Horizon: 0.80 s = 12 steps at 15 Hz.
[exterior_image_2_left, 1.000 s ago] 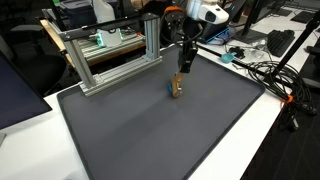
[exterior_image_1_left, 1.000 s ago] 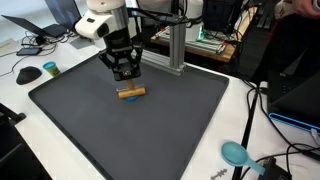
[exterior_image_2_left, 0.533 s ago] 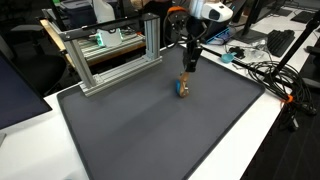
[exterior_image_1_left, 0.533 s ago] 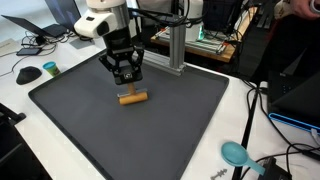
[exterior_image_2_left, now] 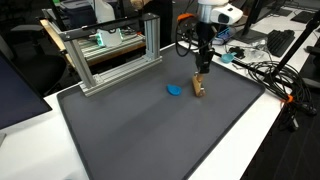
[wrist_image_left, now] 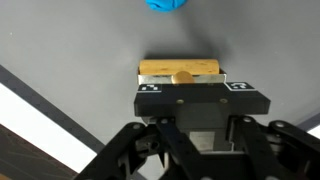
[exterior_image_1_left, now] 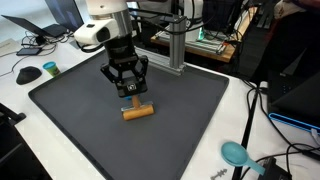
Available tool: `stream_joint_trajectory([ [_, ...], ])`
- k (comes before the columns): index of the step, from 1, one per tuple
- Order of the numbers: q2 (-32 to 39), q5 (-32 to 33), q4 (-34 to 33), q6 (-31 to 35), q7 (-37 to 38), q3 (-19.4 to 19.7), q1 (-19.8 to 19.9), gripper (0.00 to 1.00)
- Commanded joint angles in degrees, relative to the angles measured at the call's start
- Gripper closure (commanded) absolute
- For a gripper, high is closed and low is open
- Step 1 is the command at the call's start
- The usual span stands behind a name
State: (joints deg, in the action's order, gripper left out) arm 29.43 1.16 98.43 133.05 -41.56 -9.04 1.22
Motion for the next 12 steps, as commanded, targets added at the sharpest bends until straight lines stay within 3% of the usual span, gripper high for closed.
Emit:
stream_joint_trajectory([
  [1, -0.15, -3.83, 0.78, -0.37, -0.02, -0.94, 1.63, 0.78],
  [7, -10.7, -11.32, 7.34, -1.53, 7.74, -0.4, 3.93, 0.78],
  [12, -18.13, -9.72, 10.18, -8.77, 24.86, 3.16, 1.64, 0.78],
])
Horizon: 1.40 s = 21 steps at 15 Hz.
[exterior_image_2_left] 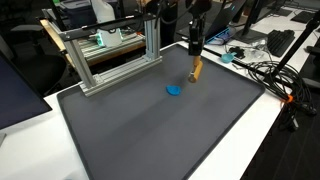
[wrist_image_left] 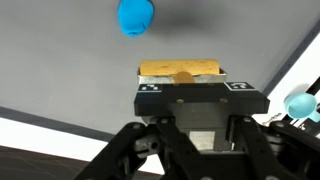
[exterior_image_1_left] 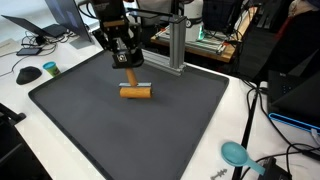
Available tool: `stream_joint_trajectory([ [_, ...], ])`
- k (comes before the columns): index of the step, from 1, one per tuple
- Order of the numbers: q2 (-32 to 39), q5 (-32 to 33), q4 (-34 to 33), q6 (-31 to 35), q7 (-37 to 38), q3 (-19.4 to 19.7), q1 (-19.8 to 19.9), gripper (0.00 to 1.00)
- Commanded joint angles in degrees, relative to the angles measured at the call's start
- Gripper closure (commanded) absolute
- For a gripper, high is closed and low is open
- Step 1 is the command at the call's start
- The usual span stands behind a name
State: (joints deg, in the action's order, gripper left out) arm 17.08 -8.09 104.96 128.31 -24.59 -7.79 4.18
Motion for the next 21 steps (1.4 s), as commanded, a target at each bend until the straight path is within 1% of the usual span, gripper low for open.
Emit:
stream_joint_trajectory([
  [1, -6.75, 0.06, 3.98, -5.96, 11.13, 2.5, -1.75, 0.78],
  [4, -8.45, 0.53, 3.83, -11.35, 20.87, 3.62, -3.03, 0.78],
  [7, -8.96, 0.22, 3.66, -13.79, 30.78, 4.42, -4.11, 0.78],
  [15, -9.44, 0.72, 8.65, -11.11, 54.37, 7.23, -5.14, 0.78],
  [17, -9.47, -0.78, 8.96, -9.98, 59.2, 7.84, -5.02, 0.78],
  [18, -7.31, 0.07, 7.19, -11.43, 54.58, 7.5, -4.91, 0.53],
  [19, -7.31, 0.08, 7.39, -11.05, 56.36, 7.74, -4.87, 0.53],
  [21, -7.35, 0.08, 7.39, -10.86, 57.66, 7.86, -4.84, 0.53],
])
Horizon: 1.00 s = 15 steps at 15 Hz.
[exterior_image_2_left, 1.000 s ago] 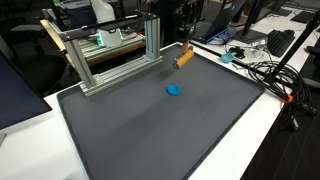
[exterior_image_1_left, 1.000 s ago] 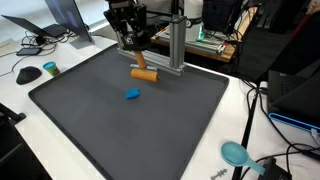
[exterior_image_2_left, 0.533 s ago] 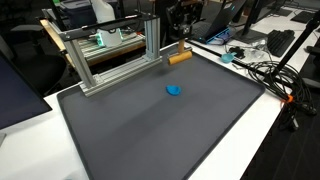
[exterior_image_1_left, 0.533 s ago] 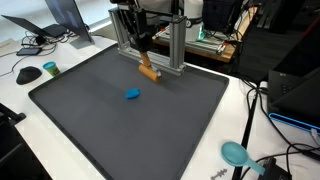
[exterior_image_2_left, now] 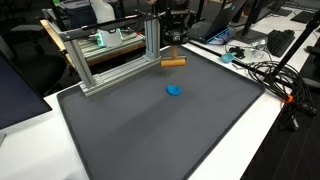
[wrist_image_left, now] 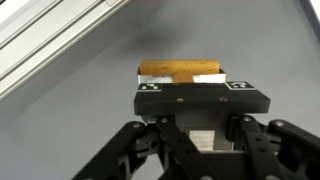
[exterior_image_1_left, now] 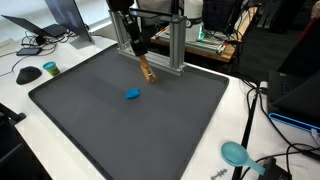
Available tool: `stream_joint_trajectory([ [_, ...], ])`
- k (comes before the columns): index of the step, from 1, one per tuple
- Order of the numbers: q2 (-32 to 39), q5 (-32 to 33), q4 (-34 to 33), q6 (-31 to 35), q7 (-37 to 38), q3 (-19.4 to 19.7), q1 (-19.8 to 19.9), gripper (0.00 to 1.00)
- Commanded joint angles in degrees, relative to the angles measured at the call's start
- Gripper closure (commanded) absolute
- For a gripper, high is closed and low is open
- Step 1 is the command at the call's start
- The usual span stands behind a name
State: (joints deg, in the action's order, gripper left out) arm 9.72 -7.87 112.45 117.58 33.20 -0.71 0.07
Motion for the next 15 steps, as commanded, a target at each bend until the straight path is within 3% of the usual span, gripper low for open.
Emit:
stream_joint_trajectory([
  [1, -0.03, -0.14, -0.1, -0.13, 0.17, 0.78, -0.74, 0.78],
  [8, 3.94, 2.95, -0.99, 8.41, 8.01, 3.41, -0.97, 0.78],
  [15, 7.54, 3.46, -2.51, 10.78, 12.91, 4.83, -1.43, 0.78],
])
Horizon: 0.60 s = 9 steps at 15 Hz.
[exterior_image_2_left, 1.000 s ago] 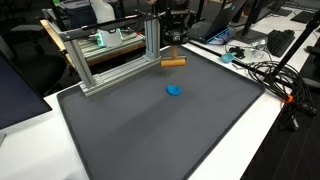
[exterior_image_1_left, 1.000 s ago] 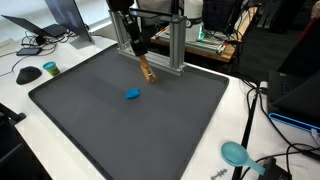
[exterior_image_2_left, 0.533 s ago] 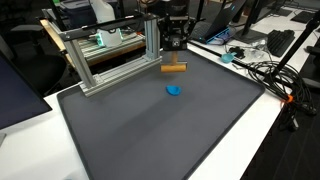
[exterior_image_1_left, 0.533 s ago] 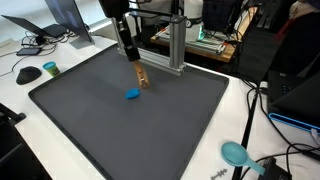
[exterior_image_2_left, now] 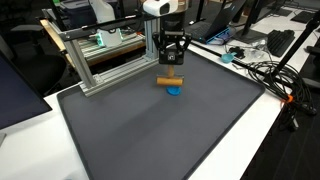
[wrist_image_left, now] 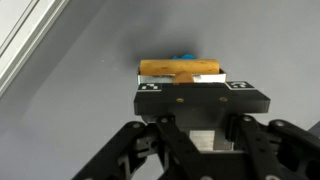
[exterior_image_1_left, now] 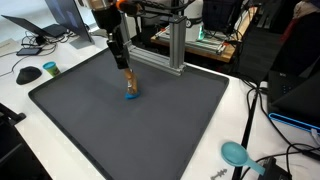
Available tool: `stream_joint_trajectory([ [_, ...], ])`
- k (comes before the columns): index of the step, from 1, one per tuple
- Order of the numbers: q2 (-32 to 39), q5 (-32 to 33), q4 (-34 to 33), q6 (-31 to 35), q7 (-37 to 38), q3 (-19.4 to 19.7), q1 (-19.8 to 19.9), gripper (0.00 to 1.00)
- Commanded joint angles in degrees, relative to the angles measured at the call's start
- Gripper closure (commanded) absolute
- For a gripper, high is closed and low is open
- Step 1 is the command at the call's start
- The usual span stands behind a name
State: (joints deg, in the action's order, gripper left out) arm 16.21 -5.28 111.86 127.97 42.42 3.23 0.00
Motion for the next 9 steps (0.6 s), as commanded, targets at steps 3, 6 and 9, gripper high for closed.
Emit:
stream_joint_trajectory([
  [3, 2.43, 1.71, -3.71, 0.02, 6.48, 1.02, -2.07, 0.78],
  [6, 4.03, 2.49, -5.83, -0.71, 8.64, 1.04, -2.79, 0.78],
  [9, 6.04, 3.69, -7.86, -1.47, 10.22, 1.24, -3.45, 0.78],
])
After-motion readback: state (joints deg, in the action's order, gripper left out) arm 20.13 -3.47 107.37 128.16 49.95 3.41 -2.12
